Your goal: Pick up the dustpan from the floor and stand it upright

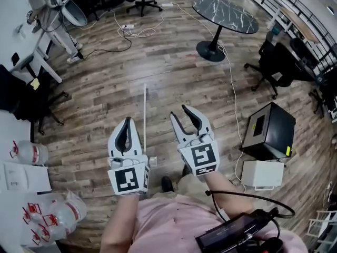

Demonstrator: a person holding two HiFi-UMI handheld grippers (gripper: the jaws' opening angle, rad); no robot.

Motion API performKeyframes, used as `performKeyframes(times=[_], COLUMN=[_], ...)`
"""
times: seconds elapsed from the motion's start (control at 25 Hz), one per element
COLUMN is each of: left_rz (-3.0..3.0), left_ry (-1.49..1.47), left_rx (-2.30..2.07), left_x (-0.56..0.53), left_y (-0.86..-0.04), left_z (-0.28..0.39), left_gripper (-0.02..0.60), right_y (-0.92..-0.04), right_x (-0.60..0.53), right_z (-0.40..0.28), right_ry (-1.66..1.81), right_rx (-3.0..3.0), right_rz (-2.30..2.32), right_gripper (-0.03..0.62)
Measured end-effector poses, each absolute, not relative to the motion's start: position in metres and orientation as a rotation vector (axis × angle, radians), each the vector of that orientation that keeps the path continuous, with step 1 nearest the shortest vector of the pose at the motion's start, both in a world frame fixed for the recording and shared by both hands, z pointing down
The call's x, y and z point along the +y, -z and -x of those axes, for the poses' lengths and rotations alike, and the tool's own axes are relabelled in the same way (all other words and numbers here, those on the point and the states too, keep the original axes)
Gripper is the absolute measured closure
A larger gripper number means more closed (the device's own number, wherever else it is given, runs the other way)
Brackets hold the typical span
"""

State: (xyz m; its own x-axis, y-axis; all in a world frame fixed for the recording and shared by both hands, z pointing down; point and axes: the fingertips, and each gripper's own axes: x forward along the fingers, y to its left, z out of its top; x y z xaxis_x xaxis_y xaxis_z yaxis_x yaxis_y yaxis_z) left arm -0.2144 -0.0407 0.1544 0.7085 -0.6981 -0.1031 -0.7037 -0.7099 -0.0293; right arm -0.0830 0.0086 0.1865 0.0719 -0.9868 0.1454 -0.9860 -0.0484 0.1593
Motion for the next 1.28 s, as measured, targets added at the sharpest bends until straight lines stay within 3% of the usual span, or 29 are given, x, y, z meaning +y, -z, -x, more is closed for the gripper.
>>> performKeyframes(times=[0.52, 1.28], left_rz=[2.848, 2.755], left_ry=[-0.072, 0.035], left_rx=[1.094, 1.284], left_x=[-0.074, -0.206], left_y=[-0.166, -0.171], left_z=[0.142, -0.026], left_gripper=[0.572, 0.572], right_y=[-0.204, -0.218], right_x=[-0.026, -0.180], right_z=[0.015, -0.165], right_ry=[-0.043, -0.116], right_rx=[-1.988, -2.143], right_rz=[-2.188, -2.067], right_gripper=[0.448, 0.448])
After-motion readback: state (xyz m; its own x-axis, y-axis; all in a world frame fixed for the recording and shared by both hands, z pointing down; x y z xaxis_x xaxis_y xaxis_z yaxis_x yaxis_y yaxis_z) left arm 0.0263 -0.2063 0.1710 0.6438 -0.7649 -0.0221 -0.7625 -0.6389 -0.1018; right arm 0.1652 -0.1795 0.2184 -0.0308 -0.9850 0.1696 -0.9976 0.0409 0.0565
